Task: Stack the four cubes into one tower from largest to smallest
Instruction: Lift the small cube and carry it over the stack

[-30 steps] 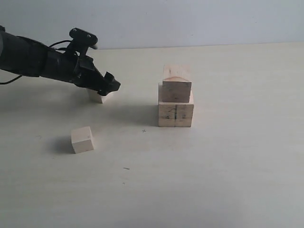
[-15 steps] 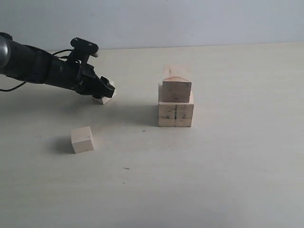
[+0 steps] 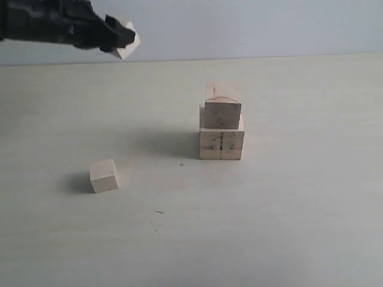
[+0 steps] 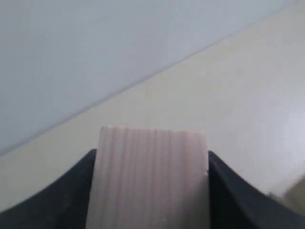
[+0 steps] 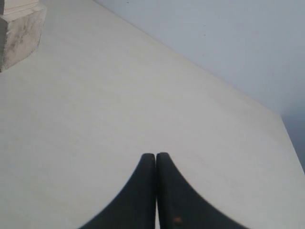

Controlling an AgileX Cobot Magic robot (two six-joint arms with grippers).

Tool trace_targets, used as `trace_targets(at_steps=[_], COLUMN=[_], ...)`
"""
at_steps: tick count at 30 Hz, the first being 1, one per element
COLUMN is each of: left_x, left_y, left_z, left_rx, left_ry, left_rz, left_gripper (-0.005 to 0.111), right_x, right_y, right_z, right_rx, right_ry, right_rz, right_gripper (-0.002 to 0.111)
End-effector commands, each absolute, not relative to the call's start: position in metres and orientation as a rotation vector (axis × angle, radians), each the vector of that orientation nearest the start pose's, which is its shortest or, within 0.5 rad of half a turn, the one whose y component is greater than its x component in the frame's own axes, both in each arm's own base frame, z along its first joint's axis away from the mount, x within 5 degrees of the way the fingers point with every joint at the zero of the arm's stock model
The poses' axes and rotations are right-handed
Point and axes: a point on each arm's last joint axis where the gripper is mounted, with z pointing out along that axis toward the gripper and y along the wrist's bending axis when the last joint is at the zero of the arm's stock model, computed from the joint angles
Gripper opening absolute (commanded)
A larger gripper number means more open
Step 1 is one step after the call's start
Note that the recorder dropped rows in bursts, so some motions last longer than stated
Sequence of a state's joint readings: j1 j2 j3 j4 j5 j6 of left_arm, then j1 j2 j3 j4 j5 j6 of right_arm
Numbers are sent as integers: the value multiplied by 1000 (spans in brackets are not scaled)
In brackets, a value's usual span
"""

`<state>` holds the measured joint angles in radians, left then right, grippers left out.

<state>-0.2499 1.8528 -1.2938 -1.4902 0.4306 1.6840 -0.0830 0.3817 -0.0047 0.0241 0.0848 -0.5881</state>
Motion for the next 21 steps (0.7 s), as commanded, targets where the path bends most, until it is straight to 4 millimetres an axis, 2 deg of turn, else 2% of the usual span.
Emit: trace_targets(at_steps=[1, 3, 7, 11, 13, 16, 21], left_x=[353, 345, 345, 339, 333, 330, 333], left_y=[-156, -164, -185, -219, -241, -261, -284], left_z=[305, 321, 341, 351, 348, 342, 317], left_rx=[1179, 1302, 1307, 1357, 1440, 1499, 1552], left_ry=[1672, 1592, 1558, 1509, 1475, 1453, 1474], left_rz=[-779, -842, -871, -924, -905, -875, -922], left_gripper=[0, 0, 0, 0, 0, 0, 0], right_x=[83, 83, 83, 83, 83, 83, 82], right_y=[-7, -7, -7, -7, -7, -7, -7], right_z=[179, 179, 179, 179, 179, 179, 180], right_rx=[-468, -468, -468, -468, -468, -468, -468], right_ry=[1906, 1906, 1906, 1906, 1906, 1906, 1903], right_rz=[-424, -424, -424, -424, -424, -424, -424], right_gripper=[0, 0, 0, 0, 0, 0, 0])
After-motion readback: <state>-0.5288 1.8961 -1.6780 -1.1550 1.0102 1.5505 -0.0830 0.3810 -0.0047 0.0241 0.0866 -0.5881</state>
